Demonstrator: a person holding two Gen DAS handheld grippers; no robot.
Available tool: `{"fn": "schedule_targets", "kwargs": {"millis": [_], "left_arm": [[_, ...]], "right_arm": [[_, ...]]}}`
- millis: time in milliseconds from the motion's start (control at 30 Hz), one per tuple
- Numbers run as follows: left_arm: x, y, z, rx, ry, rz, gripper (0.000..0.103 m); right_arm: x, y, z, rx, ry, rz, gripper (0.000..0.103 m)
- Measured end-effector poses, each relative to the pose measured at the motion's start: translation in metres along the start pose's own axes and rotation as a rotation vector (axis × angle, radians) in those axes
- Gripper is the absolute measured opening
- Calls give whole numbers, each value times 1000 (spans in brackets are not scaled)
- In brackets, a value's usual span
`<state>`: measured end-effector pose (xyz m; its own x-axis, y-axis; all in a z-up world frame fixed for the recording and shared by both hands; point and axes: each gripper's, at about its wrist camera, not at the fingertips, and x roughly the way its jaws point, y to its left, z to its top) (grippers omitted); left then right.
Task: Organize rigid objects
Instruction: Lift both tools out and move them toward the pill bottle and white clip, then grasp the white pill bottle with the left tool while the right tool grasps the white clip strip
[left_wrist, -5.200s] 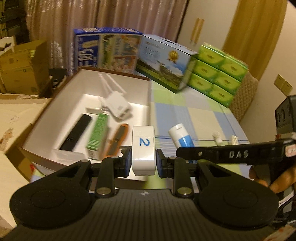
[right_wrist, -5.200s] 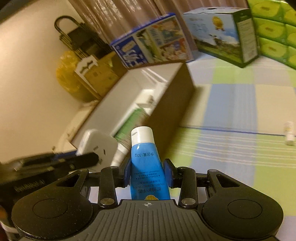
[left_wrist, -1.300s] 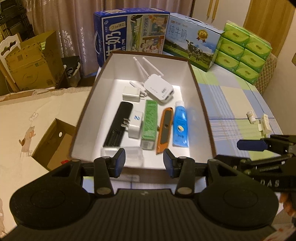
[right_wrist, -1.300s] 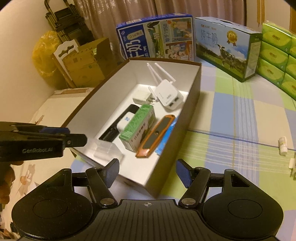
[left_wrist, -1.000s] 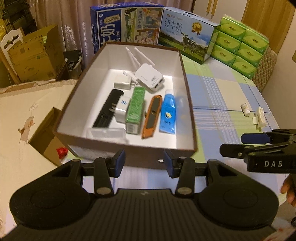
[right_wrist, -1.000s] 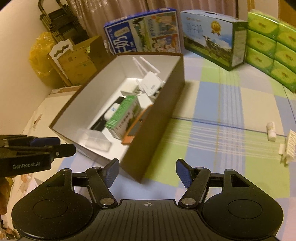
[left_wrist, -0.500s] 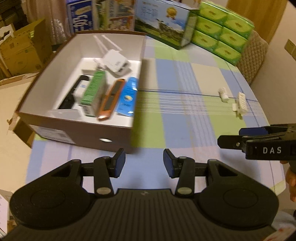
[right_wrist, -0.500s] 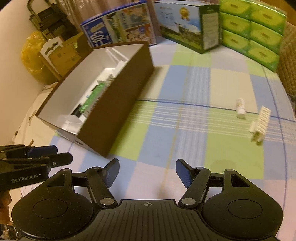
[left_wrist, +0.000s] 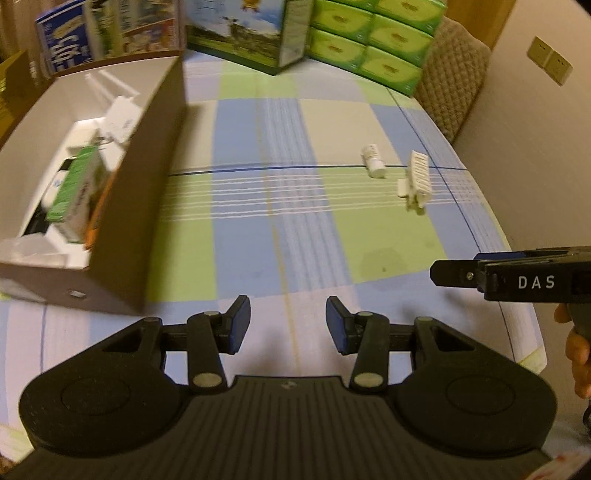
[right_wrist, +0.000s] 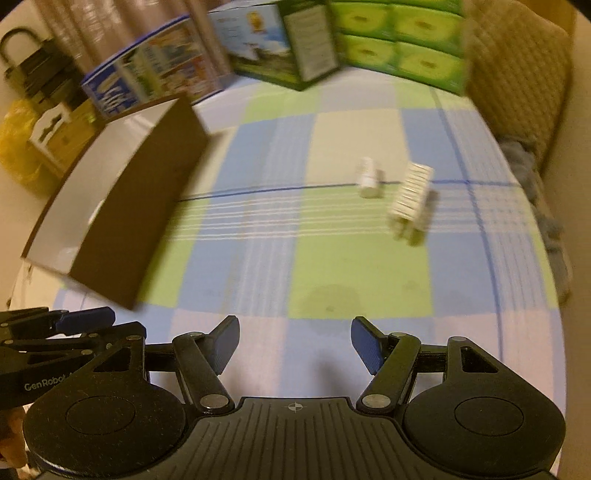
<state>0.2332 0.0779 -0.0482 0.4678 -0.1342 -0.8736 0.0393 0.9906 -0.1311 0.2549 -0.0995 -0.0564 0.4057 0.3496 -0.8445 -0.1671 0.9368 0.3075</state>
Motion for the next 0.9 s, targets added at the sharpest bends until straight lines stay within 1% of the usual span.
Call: {"fn": "schedule_targets", "kwargs": {"millis": [200,333,533,600,667,900], "left_arm": [[20,-23,16,51,6,-22,40],[32,-35,28,78,5,-34,41],[57,-50,49,106,-13,-33,40],[68,-55,58,116,-15,-32,40],[77,-60,65,123,-18,-33,40],[108,-68,90,145,-19,-31,40]], "right_arm": [[-3,-32,1,57,-12,-32,65],[0,-45,7,84,-29,-53,65],[10,-63,27,98,-92,-107,64],[16,-68,36,94,-106,-135,60],[21,-72,43,90,-118,-144,56],[47,-83,67,102,-132,-129,48]]}}
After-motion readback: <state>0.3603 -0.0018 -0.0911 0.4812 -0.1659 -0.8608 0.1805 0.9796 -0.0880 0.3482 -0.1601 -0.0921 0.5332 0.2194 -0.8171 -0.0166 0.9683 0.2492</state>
